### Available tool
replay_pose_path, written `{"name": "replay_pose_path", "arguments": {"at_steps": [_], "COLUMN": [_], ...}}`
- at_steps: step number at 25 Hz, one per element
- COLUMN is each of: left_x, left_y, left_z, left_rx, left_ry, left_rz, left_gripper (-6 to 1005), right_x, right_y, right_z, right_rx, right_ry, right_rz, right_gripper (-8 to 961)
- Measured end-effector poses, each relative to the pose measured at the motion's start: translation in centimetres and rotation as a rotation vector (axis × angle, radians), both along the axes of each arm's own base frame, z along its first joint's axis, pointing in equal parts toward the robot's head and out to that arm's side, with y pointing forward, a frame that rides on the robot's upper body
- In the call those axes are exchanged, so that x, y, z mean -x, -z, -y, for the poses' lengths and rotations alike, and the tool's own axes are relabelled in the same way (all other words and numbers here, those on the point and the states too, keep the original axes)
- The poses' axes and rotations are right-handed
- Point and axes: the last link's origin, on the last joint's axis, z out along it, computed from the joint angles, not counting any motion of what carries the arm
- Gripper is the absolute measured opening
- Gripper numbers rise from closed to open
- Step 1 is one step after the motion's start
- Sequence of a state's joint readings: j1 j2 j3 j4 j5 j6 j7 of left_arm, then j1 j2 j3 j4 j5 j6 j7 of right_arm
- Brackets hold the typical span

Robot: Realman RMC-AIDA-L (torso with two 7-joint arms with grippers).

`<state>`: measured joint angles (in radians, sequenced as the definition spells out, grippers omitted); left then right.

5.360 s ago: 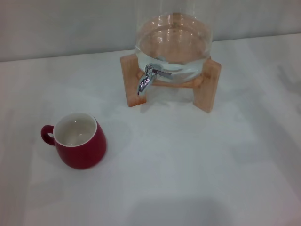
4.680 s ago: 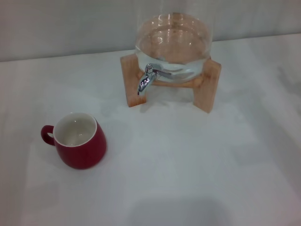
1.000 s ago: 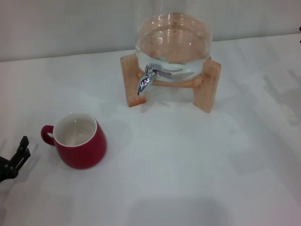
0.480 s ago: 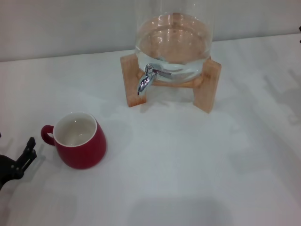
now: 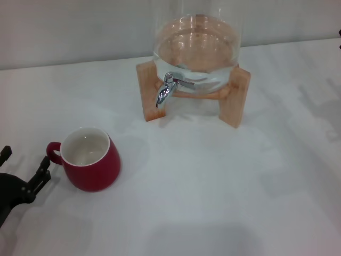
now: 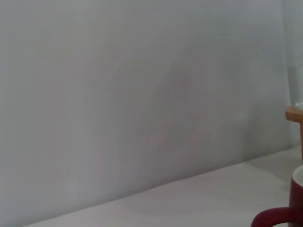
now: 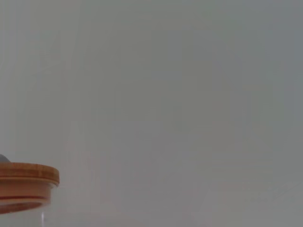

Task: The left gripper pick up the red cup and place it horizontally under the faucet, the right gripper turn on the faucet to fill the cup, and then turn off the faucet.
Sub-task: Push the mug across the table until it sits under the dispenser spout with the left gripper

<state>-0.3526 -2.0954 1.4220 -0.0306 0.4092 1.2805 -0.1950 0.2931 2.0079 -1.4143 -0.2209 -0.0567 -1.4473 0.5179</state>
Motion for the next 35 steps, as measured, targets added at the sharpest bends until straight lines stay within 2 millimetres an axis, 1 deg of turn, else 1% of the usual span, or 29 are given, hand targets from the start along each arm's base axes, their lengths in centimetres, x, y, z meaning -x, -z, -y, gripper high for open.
{"name": "replay_pose_path", "arguments": {"at_steps": [10, 35], "left_x": [0.0, -0.4], "left_y": [0.0, 0.2], "left_z": [-0.1, -1.1], "left_rx": [0.004, 0.023], "left_ry": [0.002, 0.014], "left_rz": [-0.009, -0.033], "left_gripper": [866, 865], "right_x": [0.0, -0.2], "right_y": [0.0, -0.1], "right_z": [0.0, 0.2], "right_rx": [-0.001, -0.002], "right_ry": [0.000, 0.004], "right_rz": [0.002, 0.002], "right_gripper": [868, 868]}}
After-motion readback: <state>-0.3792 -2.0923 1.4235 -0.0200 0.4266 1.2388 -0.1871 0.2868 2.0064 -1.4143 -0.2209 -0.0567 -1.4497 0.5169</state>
